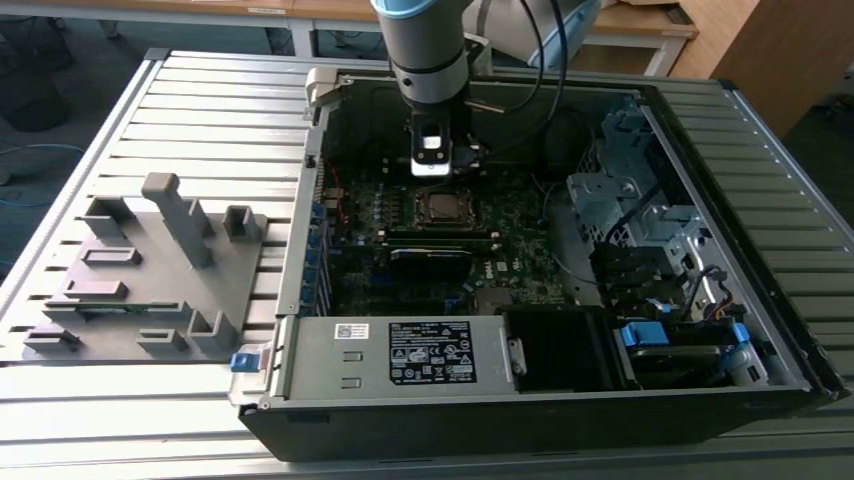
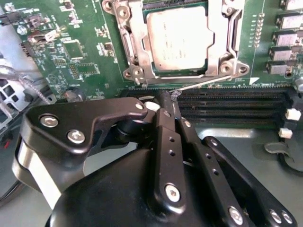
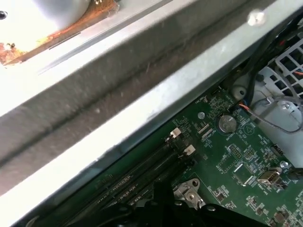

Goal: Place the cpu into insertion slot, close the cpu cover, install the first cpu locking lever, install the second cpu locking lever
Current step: 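Install the second cpu locking lever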

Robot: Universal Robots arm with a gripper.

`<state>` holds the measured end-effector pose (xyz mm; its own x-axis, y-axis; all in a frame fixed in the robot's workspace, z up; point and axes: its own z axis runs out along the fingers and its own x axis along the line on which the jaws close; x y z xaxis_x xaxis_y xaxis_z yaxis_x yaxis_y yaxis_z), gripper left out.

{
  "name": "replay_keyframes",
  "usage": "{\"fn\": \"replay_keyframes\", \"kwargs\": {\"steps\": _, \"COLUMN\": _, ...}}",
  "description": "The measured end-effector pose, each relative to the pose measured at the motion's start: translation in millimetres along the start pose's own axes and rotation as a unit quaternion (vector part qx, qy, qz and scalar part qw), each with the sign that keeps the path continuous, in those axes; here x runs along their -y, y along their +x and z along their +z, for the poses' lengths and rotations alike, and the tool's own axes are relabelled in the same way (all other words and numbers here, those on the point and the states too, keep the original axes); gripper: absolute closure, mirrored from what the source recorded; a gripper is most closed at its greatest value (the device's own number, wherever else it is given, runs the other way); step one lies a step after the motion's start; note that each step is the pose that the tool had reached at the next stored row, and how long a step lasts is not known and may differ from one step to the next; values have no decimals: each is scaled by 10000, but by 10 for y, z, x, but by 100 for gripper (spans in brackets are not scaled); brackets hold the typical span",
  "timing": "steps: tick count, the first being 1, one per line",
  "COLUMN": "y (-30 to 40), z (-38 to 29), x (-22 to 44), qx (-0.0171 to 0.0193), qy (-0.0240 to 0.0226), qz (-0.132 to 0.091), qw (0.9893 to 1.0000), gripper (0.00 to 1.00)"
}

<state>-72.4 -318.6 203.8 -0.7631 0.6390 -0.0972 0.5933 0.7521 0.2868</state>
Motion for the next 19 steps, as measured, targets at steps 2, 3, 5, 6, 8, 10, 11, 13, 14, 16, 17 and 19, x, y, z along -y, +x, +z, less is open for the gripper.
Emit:
{"fn": "replay_keyframes", "kwargs": {"steps": 2, "y": 0, "z": -3, "x": -1, "qx": -6, "qy": -9, "qz": 3, "qw": 10000, "gripper": 90}}
{"fn": "replay_keyframes", "kwargs": {"steps": 3, "y": 0, "z": -3, "x": 0, "qx": -15, "qy": -20, "qz": 6, "qw": 10000, "gripper": 90}}
{"fn": "replay_keyframes", "kwargs": {"steps": 5, "y": 3, "z": -4, "x": 2, "qx": -35, "qy": -46, "qz": 15, "qw": 10000, "gripper": 90}}
{"fn": "replay_keyframes", "kwargs": {"steps": 6, "y": 4, "z": -3, "x": 3, "qx": -43, "qy": -56, "qz": 18, "qw": 10000, "gripper": 90}}
{"fn": "replay_keyframes", "kwargs": {"steps": 8, "y": 8, "z": -2, "x": 6, "qx": -52, "qy": -70, "qz": 22, "qw": 10000, "gripper": 90}}
{"fn": "replay_keyframes", "kwargs": {"steps": 10, "y": 9, "z": 0, "x": 8, "qx": -56, "qy": -82, "qz": 25, "qw": 9999, "gripper": 90}}
{"fn": "replay_keyframes", "kwargs": {"steps": 11, "y": 9, "z": 1, "x": 8, "qx": -55, "qy": -86, "qz": 25, "qw": 9999, "gripper": 90}}
{"fn": "replay_keyframes", "kwargs": {"steps": 13, "y": 10, "z": 5, "x": 10, "qx": -50, "qy": -92, "qz": 24, "qw": 9999, "gripper": 90}}
{"fn": "replay_keyframes", "kwargs": {"steps": 14, "y": 10, "z": 7, "x": 11, "qx": -48, "qy": -94, "qz": 23, "qw": 9999, "gripper": 90}}
{"fn": "replay_keyframes", "kwargs": {"steps": 16, "y": 12, "z": 16, "x": 14, "qx": -45, "qy": -97, "qz": 23, "qw": 9999, "gripper": 90}}
{"fn": "replay_keyframes", "kwargs": {"steps": 17, "y": 13, "z": 21, "x": 16, "qx": -45, "qy": -97, "qz": 23, "qw": 9999, "gripper": 90}}
{"fn": "replay_keyframes", "kwargs": {"steps": 19, "y": 14, "z": 30, "x": 19, "qx": -44, "qy": -97, "qz": 22, "qw": 9999, "gripper": 90}}
